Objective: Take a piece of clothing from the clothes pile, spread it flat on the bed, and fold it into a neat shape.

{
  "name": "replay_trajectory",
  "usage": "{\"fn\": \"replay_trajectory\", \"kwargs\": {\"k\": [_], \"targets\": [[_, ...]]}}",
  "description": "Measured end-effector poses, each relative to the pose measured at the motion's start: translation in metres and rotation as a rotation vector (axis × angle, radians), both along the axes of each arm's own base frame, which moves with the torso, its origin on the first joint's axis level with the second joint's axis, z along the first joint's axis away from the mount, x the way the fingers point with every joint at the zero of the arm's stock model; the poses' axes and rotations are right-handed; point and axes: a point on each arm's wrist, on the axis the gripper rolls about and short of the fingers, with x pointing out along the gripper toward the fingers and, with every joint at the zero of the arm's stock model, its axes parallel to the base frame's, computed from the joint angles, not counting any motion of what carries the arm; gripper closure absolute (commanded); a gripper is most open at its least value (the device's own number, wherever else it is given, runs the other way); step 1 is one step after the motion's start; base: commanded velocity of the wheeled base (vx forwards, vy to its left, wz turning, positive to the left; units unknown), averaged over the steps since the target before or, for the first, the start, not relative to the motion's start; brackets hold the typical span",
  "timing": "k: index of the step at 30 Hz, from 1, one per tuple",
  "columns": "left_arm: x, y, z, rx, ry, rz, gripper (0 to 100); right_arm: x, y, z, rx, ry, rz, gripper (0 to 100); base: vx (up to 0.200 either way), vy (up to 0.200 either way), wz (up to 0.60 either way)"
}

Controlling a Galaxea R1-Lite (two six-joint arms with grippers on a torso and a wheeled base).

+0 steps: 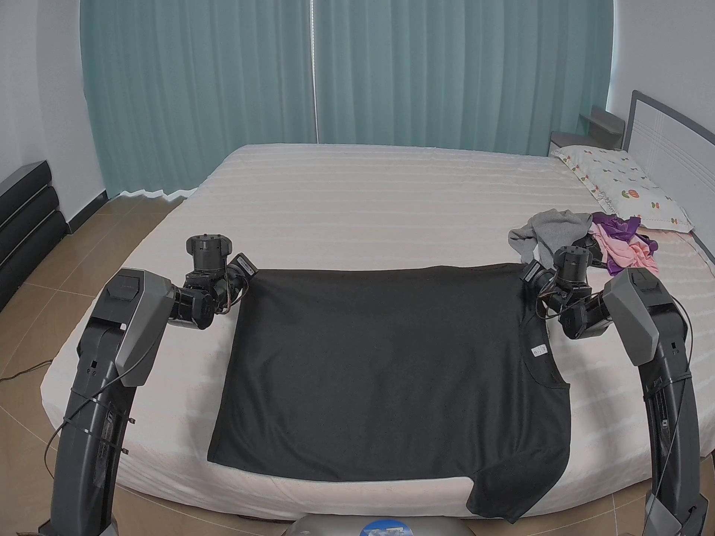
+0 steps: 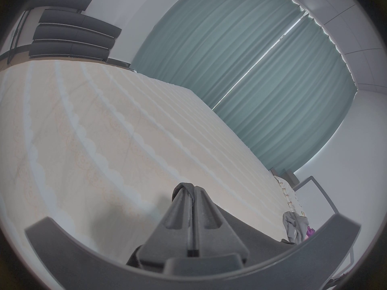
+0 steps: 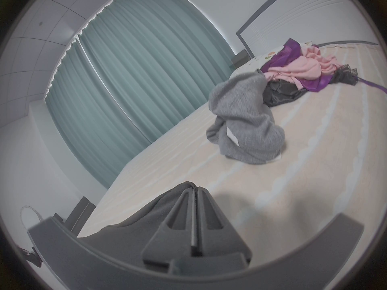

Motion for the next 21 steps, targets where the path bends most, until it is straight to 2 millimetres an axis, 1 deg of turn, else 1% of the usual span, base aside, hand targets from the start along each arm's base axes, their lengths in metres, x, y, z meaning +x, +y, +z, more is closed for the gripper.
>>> {"fn": "replay_trajectory", "kwargs": {"k": [2, 3, 4, 9, 14, 17, 21], "targets": [[0.0, -0.001, -0.003, 0.0, 0.009, -0.002, 100, -0.001, 0.002, -0.007, -0.003, 0.015, 0.003, 100, 0.0, 0.0, 0.0], [-0.001, -0.001, -0.006, 0.001, 0.021, -0.002, 0, -0.001, 0.003, -0.01, -0.008, 0.024, 0.006, 100, 0.0, 0.0, 0.0], [-0.001, -0.002, -0.008, 0.001, 0.03, -0.001, 0, -0.001, 0.004, -0.013, -0.01, 0.031, 0.007, 0, 0.0, 0.0, 0.0], [-0.002, -0.003, -0.014, 0.004, 0.063, 0.0, 0, -0.004, 0.008, -0.024, -0.011, 0.058, 0.015, 0, 0.0, 0.0, 0.0], [-0.002, -0.003, -0.015, 0.005, 0.068, 0.005, 0, -0.007, 0.009, -0.025, -0.01, 0.07, 0.018, 0, 0.0, 0.0, 0.0], [-0.004, 0.0, -0.016, 0.005, 0.085, 0.01, 0, -0.012, 0.006, -0.021, -0.002, 0.085, 0.015, 0, 0.0, 0.0, 0.0], [-0.01, 0.007, -0.012, 0.004, 0.125, 0.024, 0, -0.025, -0.002, -0.009, 0.027, 0.112, 0.004, 0, 0.0, 0.0, 0.0]]}}
